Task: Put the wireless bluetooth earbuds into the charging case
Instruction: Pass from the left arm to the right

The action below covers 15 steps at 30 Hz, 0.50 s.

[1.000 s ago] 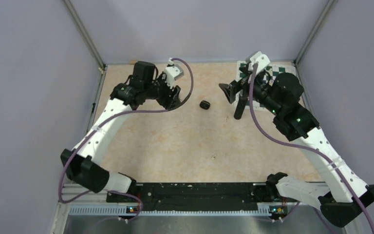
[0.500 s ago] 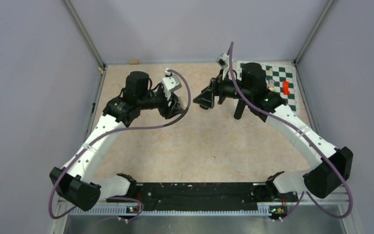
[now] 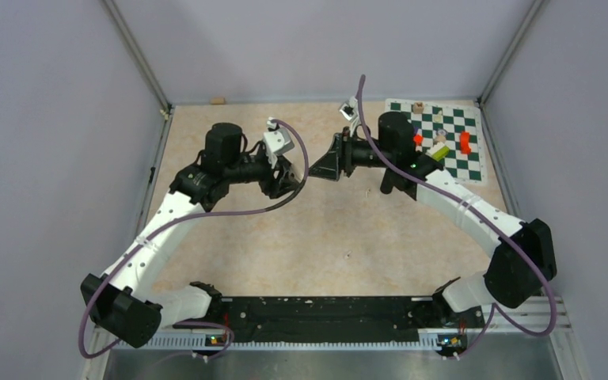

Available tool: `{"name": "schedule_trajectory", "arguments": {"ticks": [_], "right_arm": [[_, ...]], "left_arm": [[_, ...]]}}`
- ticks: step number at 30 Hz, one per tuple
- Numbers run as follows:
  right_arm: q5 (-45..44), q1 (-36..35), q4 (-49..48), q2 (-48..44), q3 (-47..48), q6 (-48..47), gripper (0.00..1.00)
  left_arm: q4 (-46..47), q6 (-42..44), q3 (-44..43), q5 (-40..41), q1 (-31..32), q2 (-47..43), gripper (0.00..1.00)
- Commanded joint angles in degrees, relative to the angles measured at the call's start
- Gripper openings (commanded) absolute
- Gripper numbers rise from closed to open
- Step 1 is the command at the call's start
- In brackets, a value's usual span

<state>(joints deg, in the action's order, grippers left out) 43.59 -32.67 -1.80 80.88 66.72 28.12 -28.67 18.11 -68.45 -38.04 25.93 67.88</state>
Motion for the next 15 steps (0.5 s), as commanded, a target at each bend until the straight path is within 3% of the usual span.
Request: {"name": "schedule_trajectory", "arguments": {"ticks": [1, 9, 15], "right_arm": [[-0.72, -1.89, -1.79, 1.07, 0.92, -1.47, 0.61], [-0.8, -4.55, -0.1, 2.45, 1.96, -3.47, 0.59], [-1.67, -5.1, 0.88, 3.88, 2.92, -4.12, 0.48]], "left_arm": [[3.76, -1.26, 0.72, -1.8, 0.11, 0.16, 0.47], [4.88, -1.06, 2.48, 0.1, 0.7, 0.3, 0.46], [4.93, -0.97, 2.92, -0.23, 1.21, 0.78, 0.46]]}}
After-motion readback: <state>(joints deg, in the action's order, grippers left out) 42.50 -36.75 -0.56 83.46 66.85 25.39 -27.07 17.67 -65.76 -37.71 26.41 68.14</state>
